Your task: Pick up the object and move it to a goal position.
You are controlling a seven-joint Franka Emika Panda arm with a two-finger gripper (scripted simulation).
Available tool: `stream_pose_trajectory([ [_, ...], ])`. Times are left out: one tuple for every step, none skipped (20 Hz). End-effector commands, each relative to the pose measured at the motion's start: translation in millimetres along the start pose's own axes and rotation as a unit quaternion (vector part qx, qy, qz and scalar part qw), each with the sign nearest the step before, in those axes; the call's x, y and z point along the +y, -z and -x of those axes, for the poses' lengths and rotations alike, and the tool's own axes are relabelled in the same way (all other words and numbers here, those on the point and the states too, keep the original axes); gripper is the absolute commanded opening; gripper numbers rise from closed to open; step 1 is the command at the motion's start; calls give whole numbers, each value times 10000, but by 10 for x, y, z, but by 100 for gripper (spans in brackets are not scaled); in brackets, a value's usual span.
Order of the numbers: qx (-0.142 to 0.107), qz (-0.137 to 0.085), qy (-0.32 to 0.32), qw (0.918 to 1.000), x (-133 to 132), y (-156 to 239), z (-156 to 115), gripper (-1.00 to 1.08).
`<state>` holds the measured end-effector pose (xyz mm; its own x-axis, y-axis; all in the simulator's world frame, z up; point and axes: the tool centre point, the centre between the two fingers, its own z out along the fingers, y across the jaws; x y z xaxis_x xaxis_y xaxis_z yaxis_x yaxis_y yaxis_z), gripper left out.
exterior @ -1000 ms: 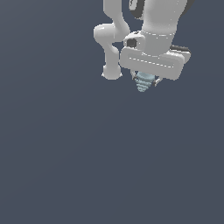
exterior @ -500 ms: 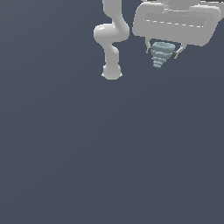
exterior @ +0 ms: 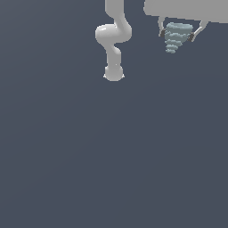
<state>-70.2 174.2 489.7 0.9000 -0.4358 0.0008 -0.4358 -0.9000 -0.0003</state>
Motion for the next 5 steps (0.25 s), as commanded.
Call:
stream_pose_trajectory([
  [-3,3,-2,10000,-17,54,10,-100],
  [-3,3,-2,10000,-21,67,13,-100],
  [-3,3,-2,10000,-24,76,14,-100],
  [-3,3,-2,10000,-26,81,15,-100],
  [-3,3,-2,10000,-27,83,15,-100],
])
